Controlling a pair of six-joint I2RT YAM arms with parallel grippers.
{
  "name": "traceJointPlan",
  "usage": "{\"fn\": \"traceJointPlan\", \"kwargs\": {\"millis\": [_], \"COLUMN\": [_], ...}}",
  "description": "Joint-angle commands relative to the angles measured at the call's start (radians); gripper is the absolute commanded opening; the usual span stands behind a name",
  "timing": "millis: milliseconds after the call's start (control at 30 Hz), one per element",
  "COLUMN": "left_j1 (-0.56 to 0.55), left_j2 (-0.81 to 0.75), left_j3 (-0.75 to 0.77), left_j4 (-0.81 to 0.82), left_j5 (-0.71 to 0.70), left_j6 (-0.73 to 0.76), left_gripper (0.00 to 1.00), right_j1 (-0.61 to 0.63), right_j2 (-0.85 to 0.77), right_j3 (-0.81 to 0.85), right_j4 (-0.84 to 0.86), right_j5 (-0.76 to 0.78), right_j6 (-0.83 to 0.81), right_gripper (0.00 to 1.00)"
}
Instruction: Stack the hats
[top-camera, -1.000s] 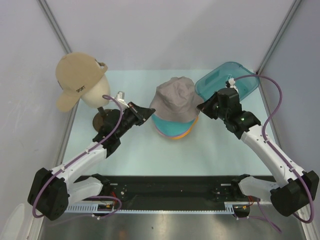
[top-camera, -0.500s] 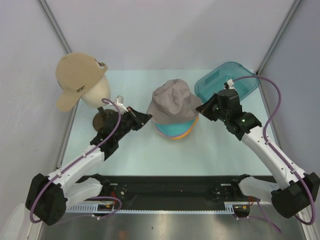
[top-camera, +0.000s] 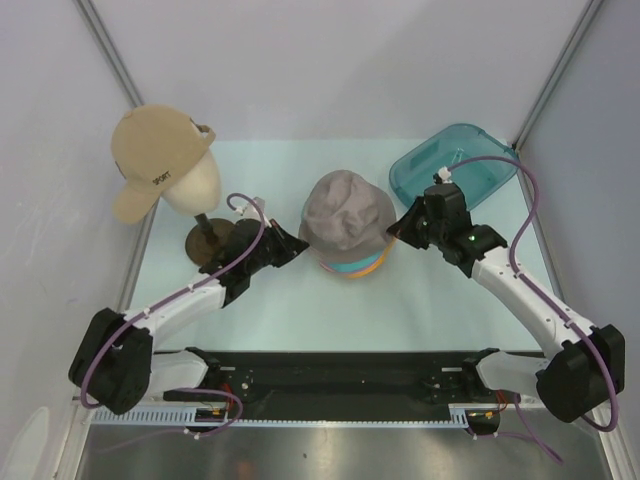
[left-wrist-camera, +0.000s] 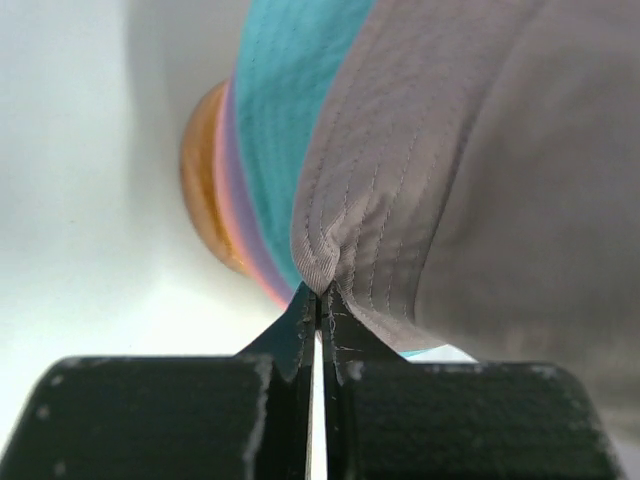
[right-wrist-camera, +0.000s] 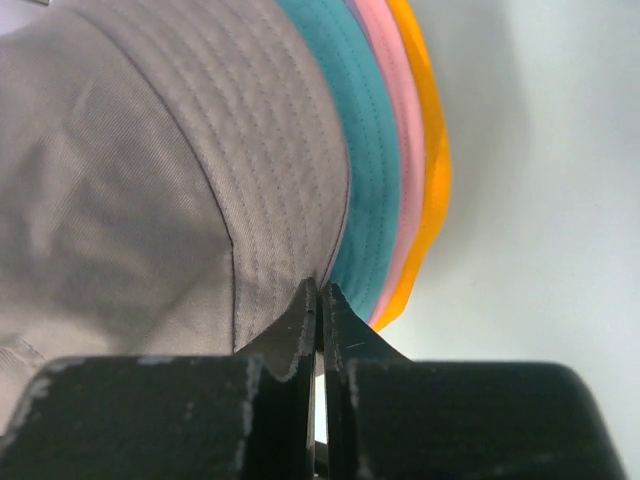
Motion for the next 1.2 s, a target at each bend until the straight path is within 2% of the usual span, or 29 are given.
{"fn": "traceJointPlan", "kwargs": {"millis": [0,33,67,133,200,333,567,800,967,1167], "left_j1": [0.017,0.017,0.018,0.02,0.024,0.052,0.09,0.098,0.099,0.101], "left_j2": [0.068,0.074,0.078,0.085,0.091,0.105,0.157,0.217,0.251,0.271], "left_j3": [0.081,0.106,0.115,0.145,0.161,0.189,0.242,0.31,0.353,0.376], "left_j4": [-0.097,-0.113,-0.118,-0.138,-0.147,-0.147,-0.16,-0.19,-0.192,-0.189], "left_j5": [-0.033,-0.041,-0.046,-0.049,-0.044,-0.023,0.013,0.017,0.02,0.023], "left_j6": [0.091,0.111,0.122,0.154,0.175,0.229,0.28,0.326,0.338,0.335], "left_gripper": [0.0,0.0,0.0,0.0,0.0,0.0,0.0,0.0,0.0,0.01], "right_j1": [-0.03,-0.052,-0.062,-0.092,-0.153,-0.243,-0.294,-0.294,-0.294,-0.294], "right_j2": [-0.009,-0.017,-0.044,-0.073,-0.084,-0.017,0.156,0.285,0.298,0.29], "right_j3": [0.032,0.04,0.042,0.045,0.066,0.141,0.175,0.166,0.115,0.1], "right_j4": [-0.056,-0.064,-0.066,-0.031,0.029,0.11,0.359,0.468,0.532,0.506], "right_j5": [0.065,0.072,0.08,0.059,-0.053,-0.321,-0.564,-0.667,-0.712,-0.724], "right_j6": [-0.096,-0.108,-0.14,-0.18,-0.243,-0.297,-0.22,-0.128,-0.067,-0.07], "right_gripper": [0.05,0.1,0.29,0.48,0.6,0.63,0.63,0.61,0.61,0.62]}}
